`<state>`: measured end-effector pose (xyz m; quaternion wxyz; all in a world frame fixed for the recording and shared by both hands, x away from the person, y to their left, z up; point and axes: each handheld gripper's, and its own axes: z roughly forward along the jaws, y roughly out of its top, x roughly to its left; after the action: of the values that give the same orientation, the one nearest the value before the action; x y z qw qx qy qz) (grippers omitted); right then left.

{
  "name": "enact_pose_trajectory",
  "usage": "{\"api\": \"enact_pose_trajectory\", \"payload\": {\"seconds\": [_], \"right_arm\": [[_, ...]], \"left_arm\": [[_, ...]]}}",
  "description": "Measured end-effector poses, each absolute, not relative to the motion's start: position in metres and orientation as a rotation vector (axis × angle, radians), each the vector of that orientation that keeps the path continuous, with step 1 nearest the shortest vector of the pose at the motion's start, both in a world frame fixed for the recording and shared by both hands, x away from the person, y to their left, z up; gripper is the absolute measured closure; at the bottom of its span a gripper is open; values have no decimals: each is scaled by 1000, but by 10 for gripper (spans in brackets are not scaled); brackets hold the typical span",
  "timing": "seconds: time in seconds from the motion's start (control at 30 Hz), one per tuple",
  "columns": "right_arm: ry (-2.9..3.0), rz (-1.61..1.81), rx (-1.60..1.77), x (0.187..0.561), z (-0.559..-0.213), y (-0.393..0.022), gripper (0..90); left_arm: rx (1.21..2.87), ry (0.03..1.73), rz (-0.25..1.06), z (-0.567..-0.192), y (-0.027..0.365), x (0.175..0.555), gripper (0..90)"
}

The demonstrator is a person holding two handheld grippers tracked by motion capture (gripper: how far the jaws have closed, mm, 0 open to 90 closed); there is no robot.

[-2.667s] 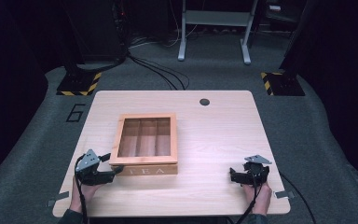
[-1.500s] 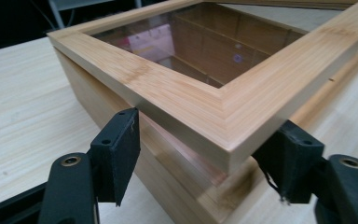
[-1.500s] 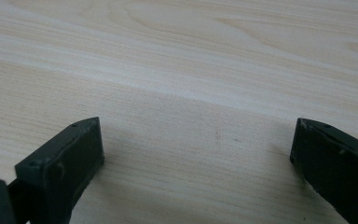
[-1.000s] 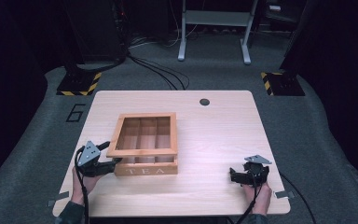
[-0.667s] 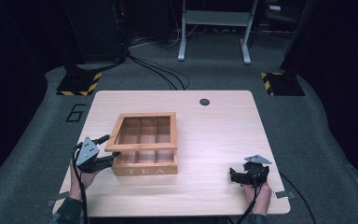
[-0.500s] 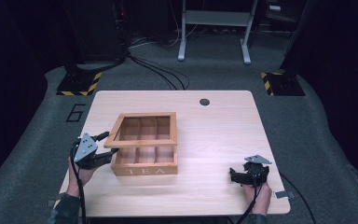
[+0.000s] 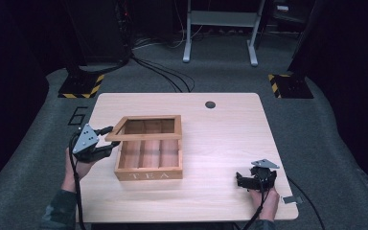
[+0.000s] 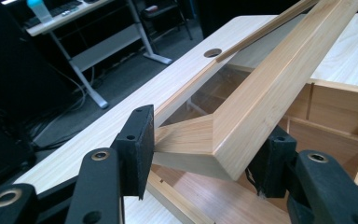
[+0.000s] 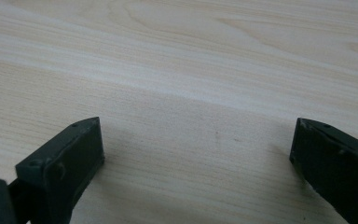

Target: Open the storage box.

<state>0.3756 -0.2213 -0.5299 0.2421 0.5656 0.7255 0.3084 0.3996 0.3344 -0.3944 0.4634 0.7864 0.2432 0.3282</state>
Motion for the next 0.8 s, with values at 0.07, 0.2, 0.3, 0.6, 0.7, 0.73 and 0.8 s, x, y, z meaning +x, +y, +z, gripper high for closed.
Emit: {"api": "enact_pose_trajectory", "payload": {"seconds": [0.07, 0.2, 0.3, 0.6, 0.7, 0.73, 0.8], "right_arm": [[1981, 844, 1549, 376, -530, -221, 21], [1980, 844, 1549, 376, -530, -221, 21], [1978, 845, 1551, 376, -530, -221, 21], [1978, 845, 1551, 376, -530, -221, 21], [1980, 844, 1550, 376, -530, -221, 21], [1980, 844, 1550, 376, -530, -221, 21], [1979, 845, 1551, 376, -530, -221, 21]], "left_arm": [[1942, 591, 802, -391, 335, 402, 491], [1950, 581, 799, -385, 336, 407, 511], [1952, 582, 790, -380, 337, 411, 524], [1972, 573, 729, -366, 342, 426, 547], [1969, 575, 715, -362, 343, 431, 554], [1965, 578, 714, -361, 343, 432, 556], [1964, 576, 712, -359, 344, 435, 561]]}}
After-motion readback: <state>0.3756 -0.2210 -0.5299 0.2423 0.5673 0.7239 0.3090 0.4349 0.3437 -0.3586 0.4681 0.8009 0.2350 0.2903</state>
